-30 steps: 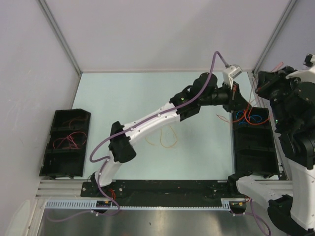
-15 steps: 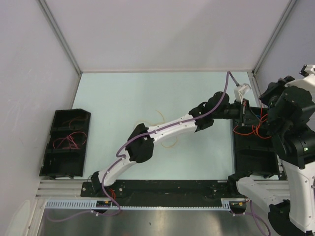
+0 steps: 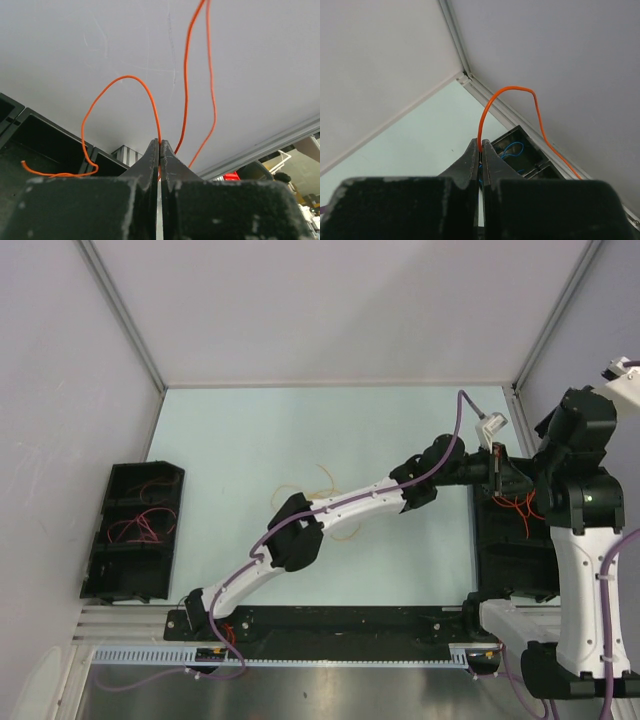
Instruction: Untangle the cables
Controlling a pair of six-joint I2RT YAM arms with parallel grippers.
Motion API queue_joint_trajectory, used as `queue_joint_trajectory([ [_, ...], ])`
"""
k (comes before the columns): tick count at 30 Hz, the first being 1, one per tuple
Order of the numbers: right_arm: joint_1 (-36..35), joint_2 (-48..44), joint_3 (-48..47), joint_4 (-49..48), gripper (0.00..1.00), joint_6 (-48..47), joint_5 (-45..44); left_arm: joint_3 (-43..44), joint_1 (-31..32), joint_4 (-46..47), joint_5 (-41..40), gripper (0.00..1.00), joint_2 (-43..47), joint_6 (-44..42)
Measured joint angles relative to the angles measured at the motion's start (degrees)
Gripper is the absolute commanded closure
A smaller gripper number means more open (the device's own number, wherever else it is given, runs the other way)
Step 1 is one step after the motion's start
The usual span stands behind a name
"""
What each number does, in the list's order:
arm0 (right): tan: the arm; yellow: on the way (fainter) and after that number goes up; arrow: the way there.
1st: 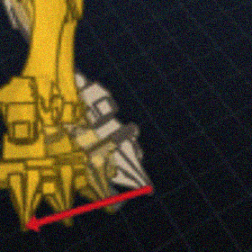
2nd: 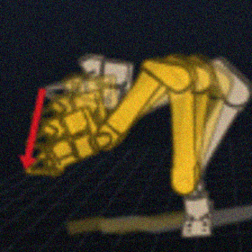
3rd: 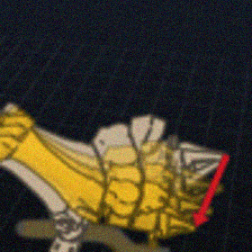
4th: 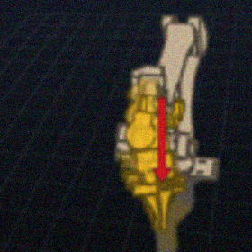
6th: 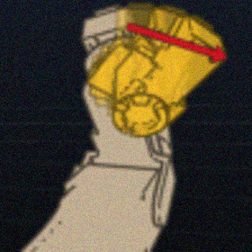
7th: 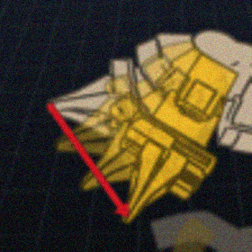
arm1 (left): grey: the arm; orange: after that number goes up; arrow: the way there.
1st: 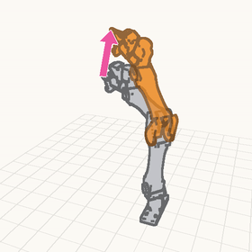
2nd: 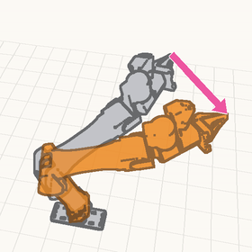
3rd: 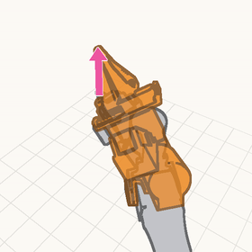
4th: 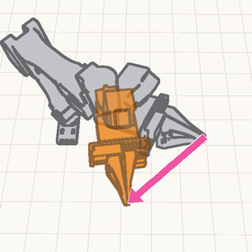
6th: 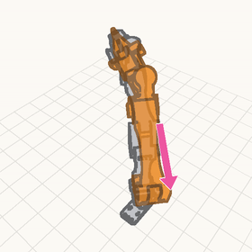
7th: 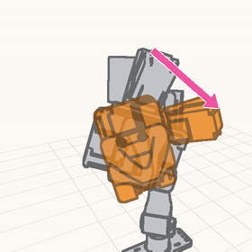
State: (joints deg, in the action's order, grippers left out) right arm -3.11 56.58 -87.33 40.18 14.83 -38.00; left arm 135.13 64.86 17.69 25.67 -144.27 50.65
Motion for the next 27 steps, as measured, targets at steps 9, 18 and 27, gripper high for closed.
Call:
queue_joint_trajectory([
  [9,1.9,3.3,2.3,-0.7,1.0,0.1,1.4,0.1,0.0,4.3,0.1,1.0,-6.0,4.0],
  [18,8.7,4.5,6.0,-2.4,1.0,1.6,2.4,0.1,0.7,7.2,-2.8,1.0,-9.9,6.5],
  [27,13.6,6.2,9.3,-2.8,1.0,3.4,4.9,0.7,2.5,5.3,-6.4,0.04,-11.0,5.2],
])
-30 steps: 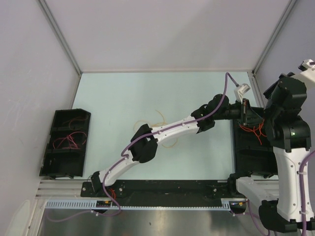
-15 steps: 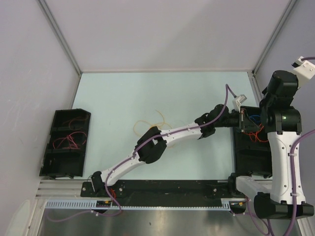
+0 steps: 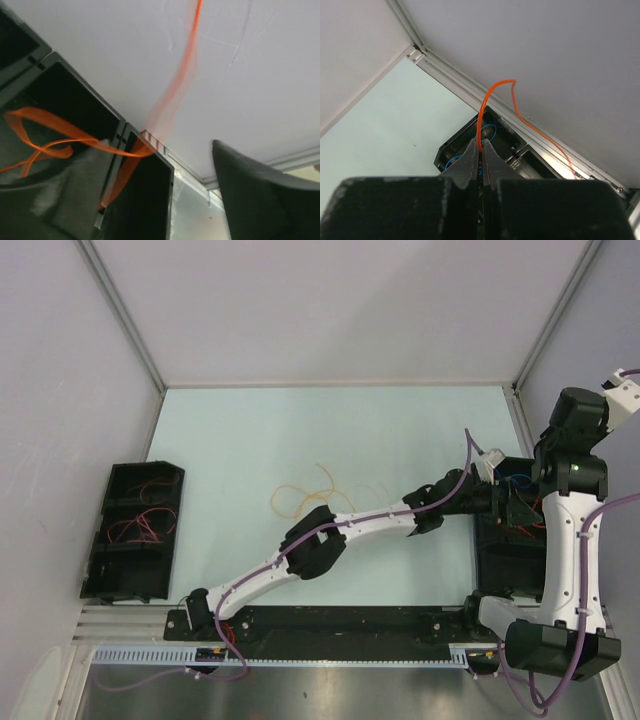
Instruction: Untangle the cables
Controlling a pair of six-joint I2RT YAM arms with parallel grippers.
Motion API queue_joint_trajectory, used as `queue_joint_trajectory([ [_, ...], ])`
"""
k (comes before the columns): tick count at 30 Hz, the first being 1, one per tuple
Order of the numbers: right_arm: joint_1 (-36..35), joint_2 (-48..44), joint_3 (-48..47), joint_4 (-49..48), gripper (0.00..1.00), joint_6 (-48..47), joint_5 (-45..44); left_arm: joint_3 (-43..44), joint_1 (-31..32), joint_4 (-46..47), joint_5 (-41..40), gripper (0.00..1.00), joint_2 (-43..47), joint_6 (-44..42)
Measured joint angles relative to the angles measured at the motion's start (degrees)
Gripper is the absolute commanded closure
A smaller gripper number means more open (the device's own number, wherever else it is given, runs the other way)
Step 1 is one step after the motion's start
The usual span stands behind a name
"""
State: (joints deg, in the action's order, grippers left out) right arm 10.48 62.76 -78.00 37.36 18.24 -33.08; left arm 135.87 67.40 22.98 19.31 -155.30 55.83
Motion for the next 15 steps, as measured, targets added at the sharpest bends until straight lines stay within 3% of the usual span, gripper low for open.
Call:
queue_joint_trajectory([
  [1,0.3,0.0,0.0,0.0,1.0,0.1,0.2,0.0,0.1,-0.6,-0.1,0.0,0.0,-0.2],
  [15,5.4,0.0,1.3,-0.8,1.0,1.7,1.1,-6.8,-0.7,-13.2,-2.1,0.0,6.3,-6.2],
])
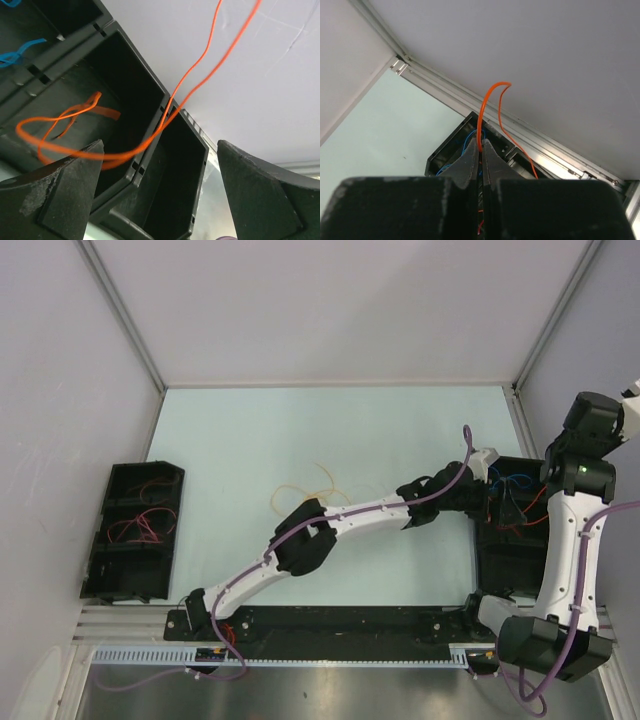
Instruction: Untangle the cables
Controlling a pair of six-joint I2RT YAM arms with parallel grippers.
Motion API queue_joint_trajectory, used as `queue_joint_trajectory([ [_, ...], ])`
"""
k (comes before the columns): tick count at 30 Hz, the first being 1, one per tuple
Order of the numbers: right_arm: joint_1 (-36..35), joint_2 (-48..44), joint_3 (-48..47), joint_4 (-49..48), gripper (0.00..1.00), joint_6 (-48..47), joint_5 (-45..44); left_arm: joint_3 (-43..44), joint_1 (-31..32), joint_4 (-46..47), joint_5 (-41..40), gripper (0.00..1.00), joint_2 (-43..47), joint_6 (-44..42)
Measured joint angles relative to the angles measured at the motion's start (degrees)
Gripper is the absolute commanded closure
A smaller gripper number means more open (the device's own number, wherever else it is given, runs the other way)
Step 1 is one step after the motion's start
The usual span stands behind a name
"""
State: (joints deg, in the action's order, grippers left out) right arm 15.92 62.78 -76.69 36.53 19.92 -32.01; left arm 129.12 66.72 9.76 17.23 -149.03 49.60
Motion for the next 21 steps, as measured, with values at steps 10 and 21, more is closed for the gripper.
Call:
queue_joint_trajectory([
  [10,6.7,0.0,0.2,0.0,1.0,1.4,1.0,0.0,-0.2,-13.1,-4.1,0.0,6.8,-6.7],
  [21,9.2,-0.9,3.3,-0.6,1.0,5.2,6.4,-3.6,-0.2,-23.2,-3.8,0.0,8.9,-8.8],
])
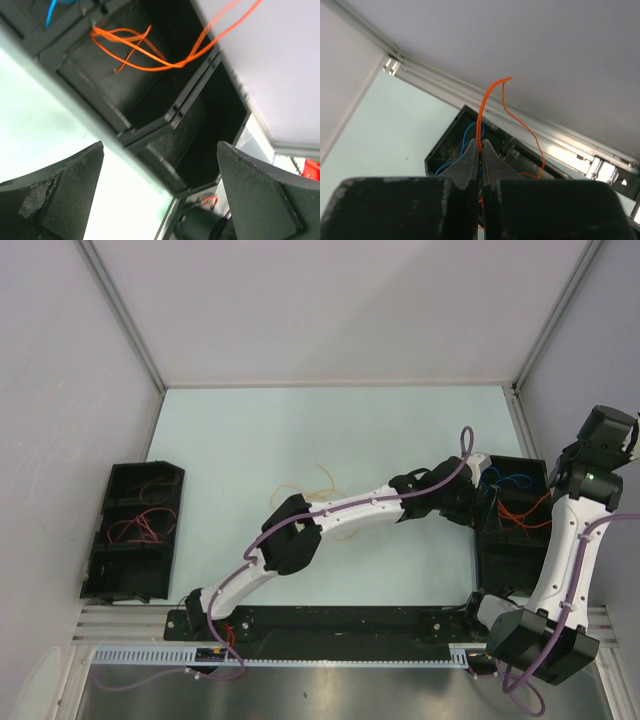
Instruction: Untangle the cables
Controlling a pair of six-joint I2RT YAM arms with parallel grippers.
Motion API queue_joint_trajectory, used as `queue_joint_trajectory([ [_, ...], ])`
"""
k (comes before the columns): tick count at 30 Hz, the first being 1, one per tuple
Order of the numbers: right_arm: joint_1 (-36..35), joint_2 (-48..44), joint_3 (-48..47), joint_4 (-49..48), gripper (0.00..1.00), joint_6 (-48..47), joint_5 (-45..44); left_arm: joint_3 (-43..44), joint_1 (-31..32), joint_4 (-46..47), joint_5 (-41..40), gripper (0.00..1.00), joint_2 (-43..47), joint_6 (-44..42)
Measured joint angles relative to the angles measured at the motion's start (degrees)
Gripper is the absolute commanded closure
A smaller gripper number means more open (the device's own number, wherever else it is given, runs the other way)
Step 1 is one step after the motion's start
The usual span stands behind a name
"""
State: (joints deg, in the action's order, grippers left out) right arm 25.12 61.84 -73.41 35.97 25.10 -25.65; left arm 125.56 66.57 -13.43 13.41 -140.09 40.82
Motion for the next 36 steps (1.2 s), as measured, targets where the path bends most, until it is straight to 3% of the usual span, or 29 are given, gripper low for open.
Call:
queue_joint_trajectory([
  [4,0.0,-0.5,4.3,-0.1,1.0,1.9,4.0,-4.9,-0.1,-2.1,1.5,0.0,1.9,-0.9],
  [14,0.0,-2.2,15.5,-1.0,1.0,7.5,13.1,-36.0,-2.7,-2.3,0.8,0.03,19.7,-1.4],
  [22,0.0,-7.1,19.2,-0.7,1.0,9.1,13.0,-42.9,-4.7,-2.7,-3.1,0.04,33.2,-3.0],
  [28,0.0,-10.9,27.8,-0.7,1.0,11.4,13.7,-45.0,-6.3,-9.1,-6.0,0.03,40.1,-6.4],
  [36,0.0,-10.0,35.0,-1.1,1.0,13.5,14.6,-53.5,-17.2,-14.5,-8.6,0.02,59.2,-9.9],
])
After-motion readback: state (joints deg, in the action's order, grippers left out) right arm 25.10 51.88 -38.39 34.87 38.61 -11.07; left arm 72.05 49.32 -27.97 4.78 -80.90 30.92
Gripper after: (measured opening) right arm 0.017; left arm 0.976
